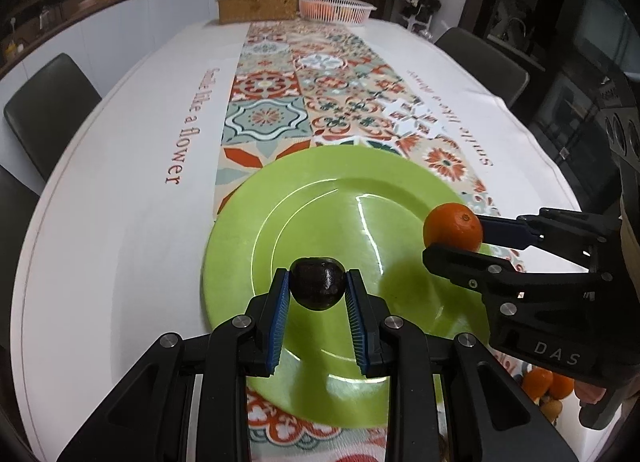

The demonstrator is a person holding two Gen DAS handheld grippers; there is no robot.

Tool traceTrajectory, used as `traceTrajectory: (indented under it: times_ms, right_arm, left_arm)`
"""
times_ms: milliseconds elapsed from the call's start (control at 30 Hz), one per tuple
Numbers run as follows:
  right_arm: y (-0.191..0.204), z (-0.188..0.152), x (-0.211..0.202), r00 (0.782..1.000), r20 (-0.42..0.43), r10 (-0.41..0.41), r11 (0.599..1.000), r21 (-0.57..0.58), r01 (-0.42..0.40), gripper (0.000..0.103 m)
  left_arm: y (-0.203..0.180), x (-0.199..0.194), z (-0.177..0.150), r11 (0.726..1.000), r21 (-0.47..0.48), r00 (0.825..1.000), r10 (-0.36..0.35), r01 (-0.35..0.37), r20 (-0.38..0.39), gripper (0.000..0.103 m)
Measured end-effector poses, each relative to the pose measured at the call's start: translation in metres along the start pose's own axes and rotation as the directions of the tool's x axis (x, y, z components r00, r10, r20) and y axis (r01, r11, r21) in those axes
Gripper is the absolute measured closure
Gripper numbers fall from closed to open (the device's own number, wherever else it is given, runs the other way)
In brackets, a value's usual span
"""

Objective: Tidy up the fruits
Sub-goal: 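Carry the plum and orange onto the green plate and open both grippers, then withdraw both tools back toward the remaining fruits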

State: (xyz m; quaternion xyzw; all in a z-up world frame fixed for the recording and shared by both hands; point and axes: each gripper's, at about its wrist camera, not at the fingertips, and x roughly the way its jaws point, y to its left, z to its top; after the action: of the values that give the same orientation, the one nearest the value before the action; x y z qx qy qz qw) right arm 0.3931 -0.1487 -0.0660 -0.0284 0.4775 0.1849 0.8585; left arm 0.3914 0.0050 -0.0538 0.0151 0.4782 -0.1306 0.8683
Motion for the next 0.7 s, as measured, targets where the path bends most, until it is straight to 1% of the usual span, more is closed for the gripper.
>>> traceTrajectory:
  times_ms: [133, 267, 300, 333, 400, 467, 567, 633, 700]
  right_arm:
    - [-0.007, 0.002, 0.014, 1.0, -0.03, -0.008, 1.0, 0.024, 0.008, 0.061]
    - [-0.007, 0.001, 0.018, 0.999, -0.039, 0.002, 1.0, 0.027, -0.001, 0.061]
    - [-0.007, 0.001, 0.018, 0.999, -0.037, -0.004, 1.0, 0.024, 0.005, 0.061]
    - [-0.007, 0.001, 0.018, 0.999, -0.034, -0.01, 1.0, 0.022, 0.011, 0.061]
    - [-0.007, 0.001, 0.015, 1.0, -0.021, -0.015, 1.0, 0.023, 0.015, 0.06]
    - [-0.008, 0.002, 0.01, 1.0, -0.006, -0.018, 0.999, 0.026, 0.019, 0.056]
    - [-0.008, 0.0, -0.003, 0.999, 0.02, -0.029, 0.999, 0.023, 0.028, 0.056]
    - [-0.007, -0.002, -0.016, 0.998, 0.038, -0.048, 0.999, 0.023, 0.047, 0.055]
    - [-0.005, -0.007, -0.029, 0.997, 0.063, -0.045, 0.999, 0.021, 0.044, 0.055]
  left_arm:
    - [0.002, 0.01, 0.004, 1.0, -0.007, 1.0, -0.005, 0.004, -0.027, 0.075]
    - [0.001, 0.013, 0.004, 1.0, 0.0, 0.999, 0.003, -0.003, -0.032, 0.075]
    - [0.0, 0.013, 0.005, 1.0, 0.003, 0.999, 0.006, -0.006, -0.032, 0.073]
    - [0.0, 0.011, 0.004, 1.0, 0.003, 1.0, 0.009, -0.008, -0.027, 0.071]
    - [0.001, 0.006, 0.005, 1.0, 0.0, 1.0, 0.012, -0.012, -0.011, 0.058]
    - [0.0, -0.002, 0.005, 0.999, 0.006, 0.999, 0.035, -0.035, 0.005, 0.058]
    - [-0.002, -0.021, 0.001, 0.999, 0.017, 0.998, 0.048, -0.049, 0.041, 0.058]
    - [-0.004, -0.035, -0.003, 0.999, 0.007, 0.997, 0.051, -0.052, 0.065, 0.057]
    - [-0.006, -0.048, -0.008, 0.999, -0.006, 0.995, 0.049, -0.048, 0.089, 0.053]
